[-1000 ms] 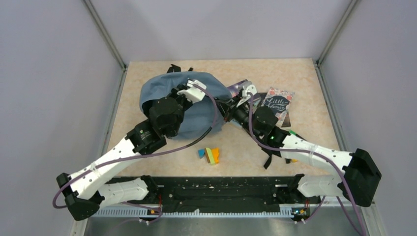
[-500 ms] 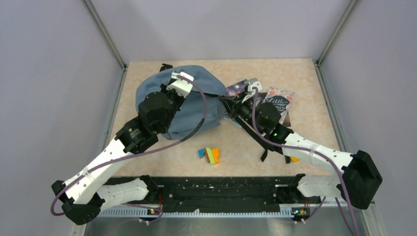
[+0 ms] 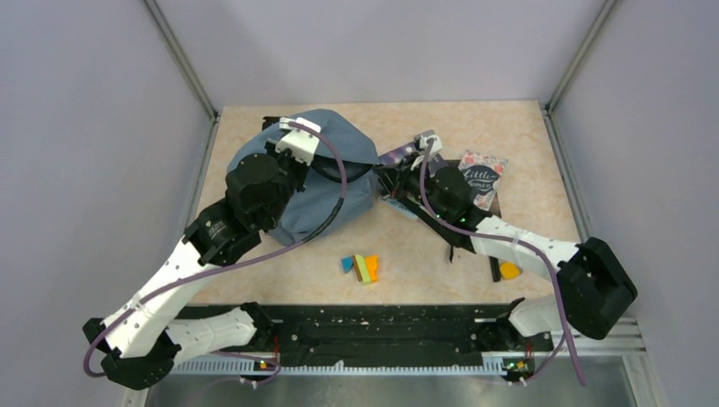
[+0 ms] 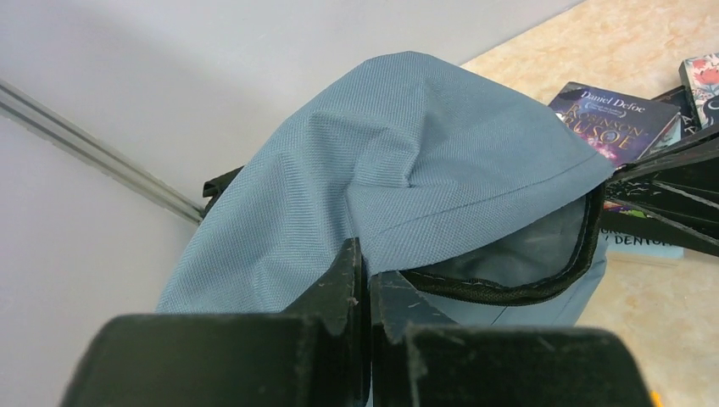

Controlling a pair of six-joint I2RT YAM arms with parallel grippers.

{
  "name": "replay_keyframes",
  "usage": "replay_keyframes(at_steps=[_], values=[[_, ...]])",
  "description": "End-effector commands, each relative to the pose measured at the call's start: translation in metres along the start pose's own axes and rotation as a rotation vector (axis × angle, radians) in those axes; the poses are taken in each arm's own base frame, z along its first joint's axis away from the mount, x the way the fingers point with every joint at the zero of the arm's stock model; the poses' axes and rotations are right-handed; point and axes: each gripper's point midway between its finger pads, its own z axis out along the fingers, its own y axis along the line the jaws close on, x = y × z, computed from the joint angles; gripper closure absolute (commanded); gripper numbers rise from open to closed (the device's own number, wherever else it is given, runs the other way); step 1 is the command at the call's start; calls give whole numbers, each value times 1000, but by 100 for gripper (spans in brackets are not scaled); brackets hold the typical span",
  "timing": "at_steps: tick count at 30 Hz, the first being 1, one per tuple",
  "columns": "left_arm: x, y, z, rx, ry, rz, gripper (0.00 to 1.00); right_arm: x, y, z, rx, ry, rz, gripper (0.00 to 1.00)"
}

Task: Pack the student bag
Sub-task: Unzip the student bag at the center of the board.

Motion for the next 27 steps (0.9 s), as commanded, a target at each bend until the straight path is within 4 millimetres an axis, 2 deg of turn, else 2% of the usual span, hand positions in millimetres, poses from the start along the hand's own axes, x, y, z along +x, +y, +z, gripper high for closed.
replay_keyframes(at_steps=[1, 6, 10, 14, 17, 21, 23, 27], values=[[-57, 59, -25, -189, -158, -157, 100, 35, -65, 0, 218, 113, 14, 100], [-51, 58, -20, -210, -130, -136, 100, 47, -85, -1, 285, 153, 14, 100], [-45, 47, -12, -173, -124, -113, 100, 51, -93, -3, 285, 170, 30, 97], [-27, 29, 6, -148, -76, -78, 100, 40, -90, -8, 255, 162, -34, 67], [-19, 19, 13, -122, -49, -77, 100, 20, -83, -20, 234, 141, -107, 48], [-22, 6, 12, -51, -60, -123, 100, -19, -61, -46, 153, 31, -210, 32], [-26, 1, 9, -11, -71, -150, 100, -42, -32, -62, 18, -56, -261, 27], [-31, -5, 4, 40, -87, -178, 100, -61, 25, -85, -258, -196, -355, 25]])
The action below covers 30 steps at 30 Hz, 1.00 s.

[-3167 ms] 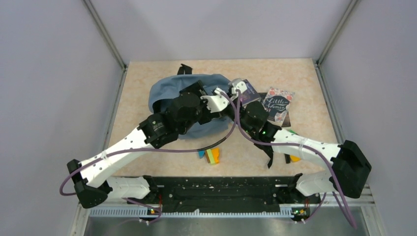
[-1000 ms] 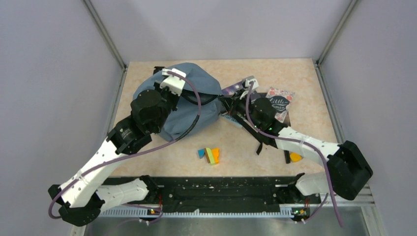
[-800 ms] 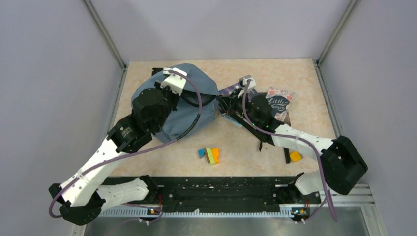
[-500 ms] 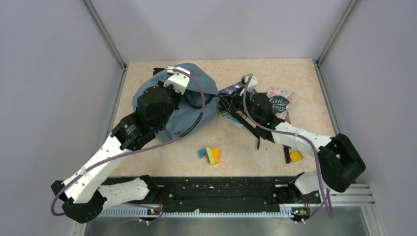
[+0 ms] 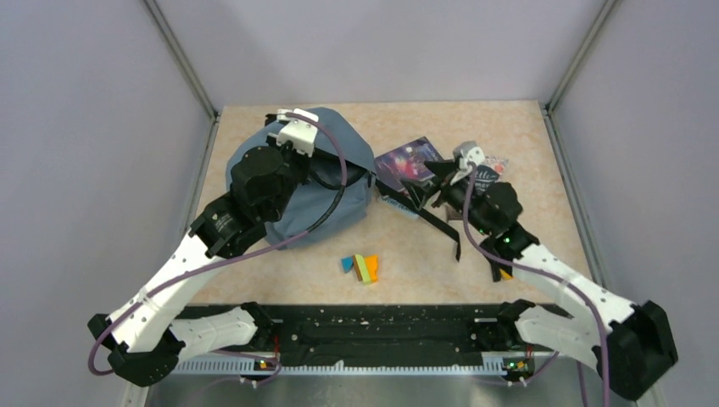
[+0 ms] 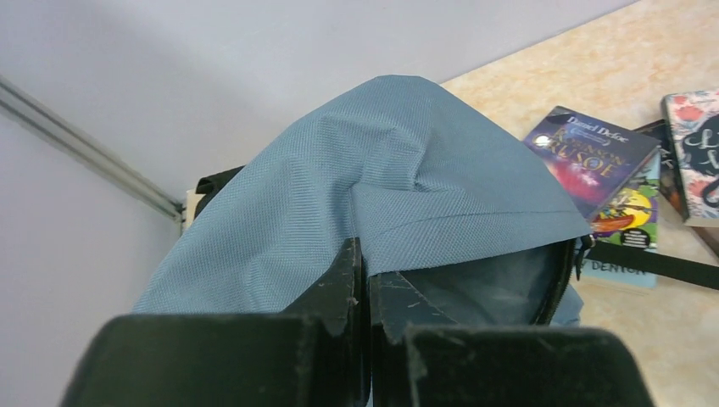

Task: Pack the student bag
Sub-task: Unzip the student bag at the center of the board.

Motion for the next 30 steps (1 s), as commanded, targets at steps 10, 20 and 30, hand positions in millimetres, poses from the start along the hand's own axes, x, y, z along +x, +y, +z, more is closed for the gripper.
replay_keyframes(at_steps=[10, 20, 30], values=[[-27, -8, -10, 88, -77, -111, 100, -69, 165, -10, -543, -346, -425, 23], [-29, -8, -12, 96, -79, -121, 100, -62, 199, 45, -589, -327, -517, 22], [-33, -4, -14, 90, -87, -128, 100, -56, 211, 102, -550, -331, -497, 34]])
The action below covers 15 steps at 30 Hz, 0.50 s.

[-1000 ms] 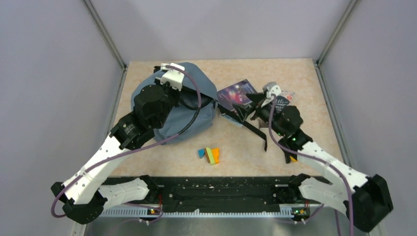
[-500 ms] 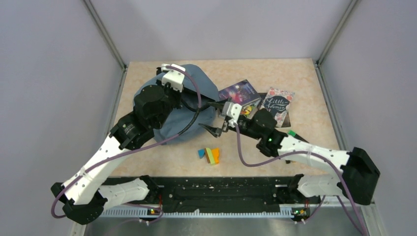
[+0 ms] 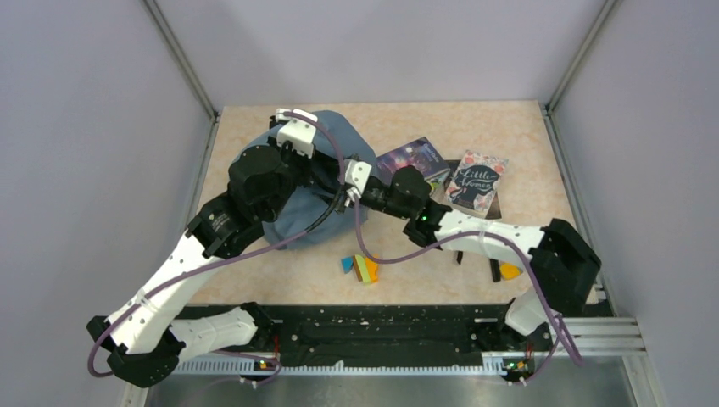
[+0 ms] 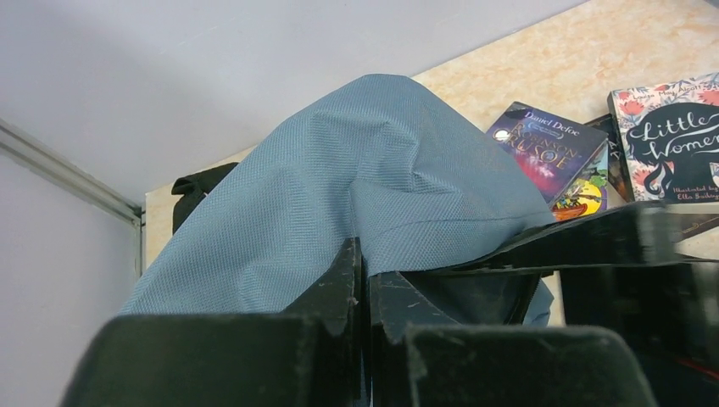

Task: Pack the student bag
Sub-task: Unzip the student bag at the center of the board.

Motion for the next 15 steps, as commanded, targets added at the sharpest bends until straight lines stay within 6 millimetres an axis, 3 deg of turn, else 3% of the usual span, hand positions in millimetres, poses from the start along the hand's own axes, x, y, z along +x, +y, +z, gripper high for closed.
replay_keyframes(at_steps=[1, 2, 5, 6, 8, 10, 15], values=[[-33, 8, -11, -2, -100, -65, 100, -24, -14, 31, 36, -88, -27, 41], [-33, 9, -11, -3, -98, -66, 100, -25, -14, 35, 29, -91, -25, 49], [-33, 15, -9, -26, -89, -67, 100, -39, -13, 37, 1, -110, -17, 92], [-33, 20, -9, -44, -84, -71, 100, -44, -11, 33, -11, -115, -19, 100], [-36, 33, -12, -66, -88, -100, 100, -47, -1, 19, -49, -106, -23, 100], [-40, 52, -17, -109, -109, -146, 100, -38, 13, -1, -84, -53, 12, 100], [-41, 66, -17, -147, -89, -161, 100, -20, 48, -63, -104, -11, 116, 100]])
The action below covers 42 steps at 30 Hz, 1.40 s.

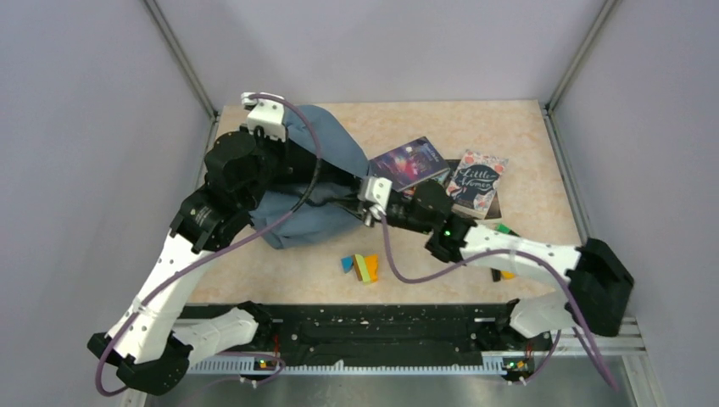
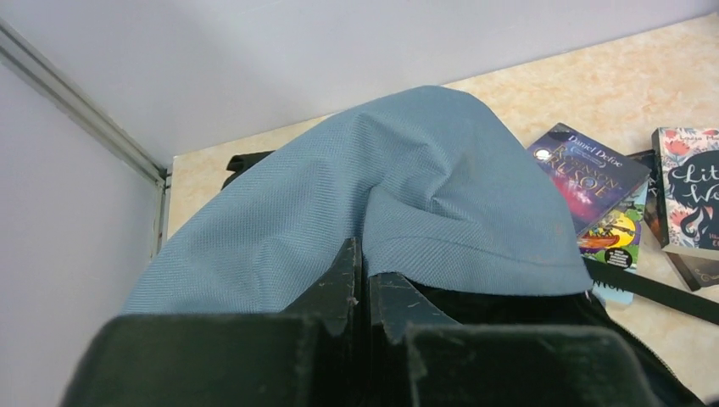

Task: Pack the student bag
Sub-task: Unzip the student bag at the center of the board.

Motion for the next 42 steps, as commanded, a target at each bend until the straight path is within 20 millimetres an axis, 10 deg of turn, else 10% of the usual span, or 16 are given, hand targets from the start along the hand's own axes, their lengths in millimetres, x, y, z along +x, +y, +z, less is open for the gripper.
replay_keyframes(at_steps=[1, 6, 13, 22, 32, 42], values=[[-39, 18, -14, -42, -91, -79, 100, -2, 32, -52, -17, -13, 76, 100], [-37, 24, -8, -65, -82, -91, 100, 22, 43, -88, 24, 79, 135, 86], [-28, 12, 0, -1, -85, -69, 100, 18, 59, -126, 37, 106, 282, 35], [-25, -3, 1, 82, -89, -65, 100, -9, -4, -164, 405, 73, 292, 14], [-21, -8, 1, 103, -81, -70, 100, -67, 2, -65, 84, -43, 174, 13], [-21, -14, 0, 137, -87, -74, 100, -31, 36, 34, -314, 34, 68, 12]])
